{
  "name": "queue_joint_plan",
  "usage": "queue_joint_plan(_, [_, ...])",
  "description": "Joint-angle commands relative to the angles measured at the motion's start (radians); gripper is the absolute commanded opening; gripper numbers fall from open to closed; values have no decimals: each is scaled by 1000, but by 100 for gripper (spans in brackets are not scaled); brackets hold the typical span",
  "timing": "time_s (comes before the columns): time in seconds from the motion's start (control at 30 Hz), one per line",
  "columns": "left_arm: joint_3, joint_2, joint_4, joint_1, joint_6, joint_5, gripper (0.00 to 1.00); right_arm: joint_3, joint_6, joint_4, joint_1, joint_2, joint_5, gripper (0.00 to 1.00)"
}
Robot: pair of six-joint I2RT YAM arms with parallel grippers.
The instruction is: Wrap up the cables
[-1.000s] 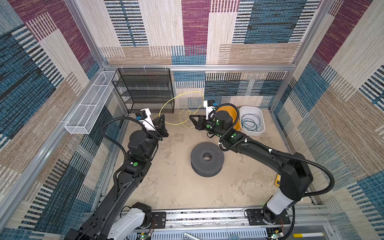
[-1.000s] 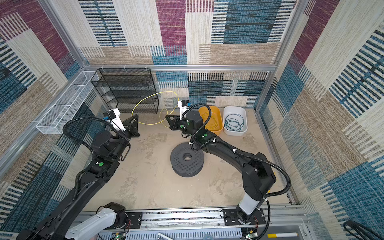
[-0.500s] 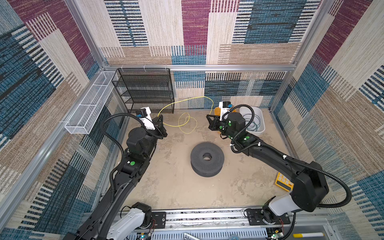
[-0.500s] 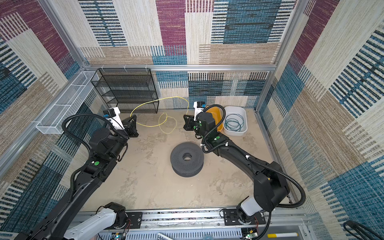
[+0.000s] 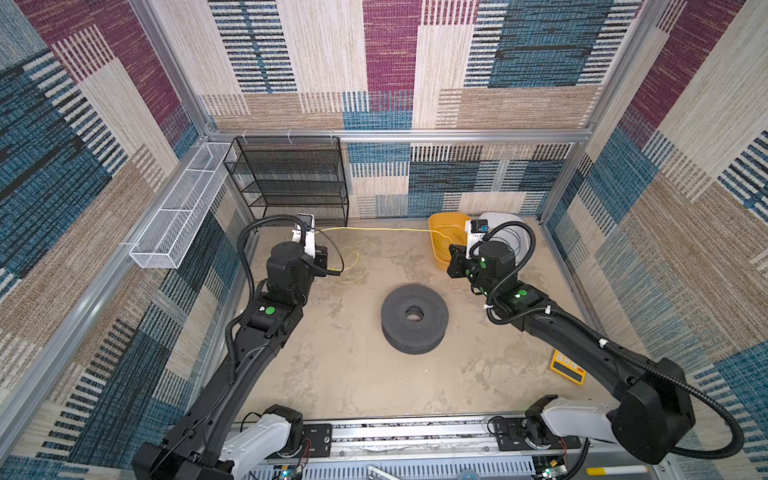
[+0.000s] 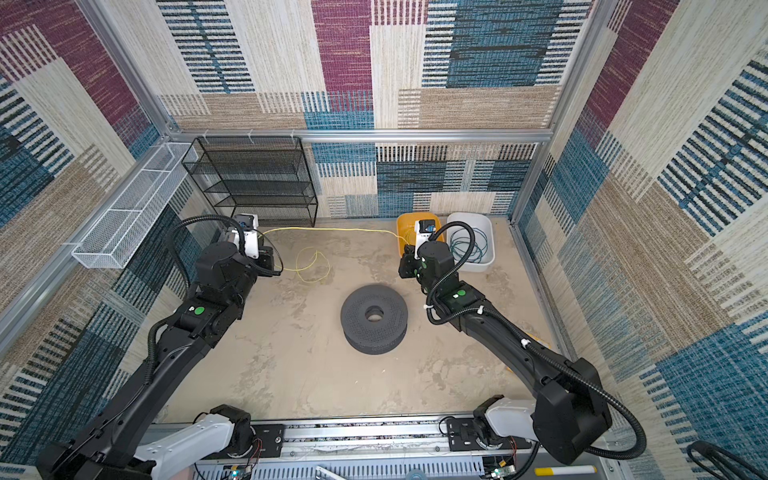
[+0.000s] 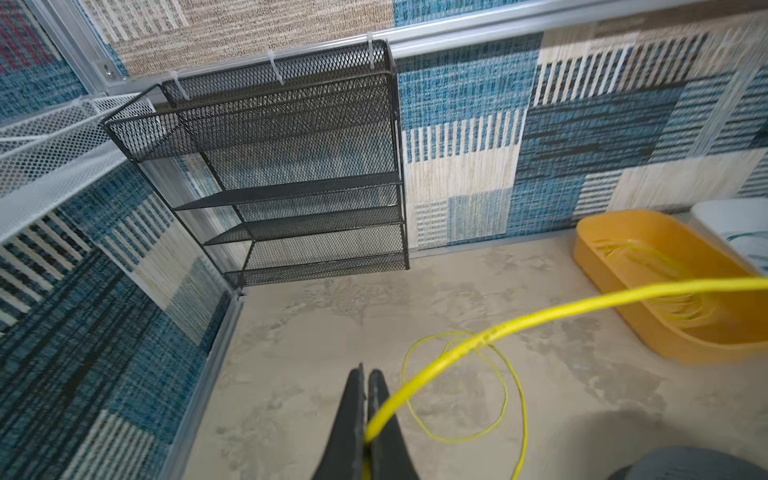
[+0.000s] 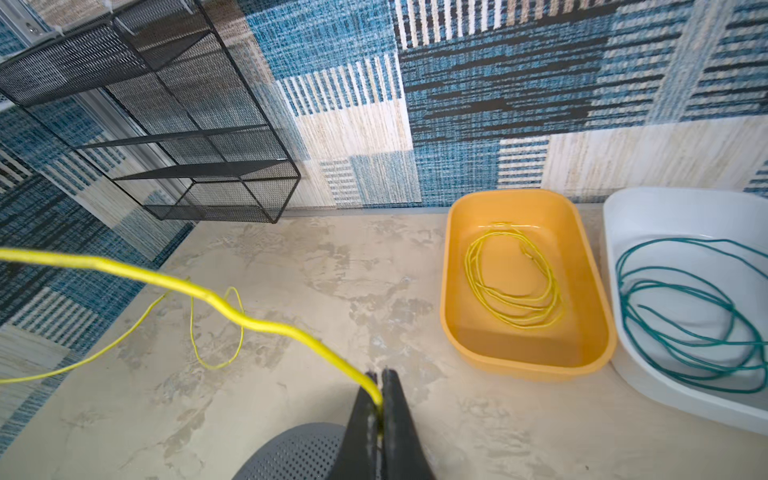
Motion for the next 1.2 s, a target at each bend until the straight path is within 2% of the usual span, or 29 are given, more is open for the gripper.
queue_joint_plan(0.0, [4,21,30,6,180,-172,0,-22,-48,-26,-23,-49,69,0])
queue_joint_plan(0.17, [-33,34,118,11,302,-222,0,-38,-125,-57,-37,-83,83,0])
queue_joint_plan(0.4, [-26,80,199,32,380,-208,0,-93,-169,-49,-39,-111,130,0])
queue_joint_plan(0.5, [-16,111,215,36,421,-221,0,-107,-196,-61,-39,-116,185,0])
queue_joint_plan(0.73, [6,144,235,56,444,-236,0,-96,-246,-79,-50,-89,321,0])
queue_joint_plan(0.83, [13,153,230,59,451,-238,0,-88,-259,-78,-52,-75,341,0])
queue_joint_plan(0.93, [13,161,216,59,433,-235,0,-100,-254,-62,-53,-87,288,0])
queue_joint_plan(1.07, [121,171,-43,55,128,-105,0,-80,-207,-44,-53,-94,65,0])
queue_joint_plan(1.17, [166,195,-136,33,10,-44,0,-59,-161,-18,-53,-82,-107,11])
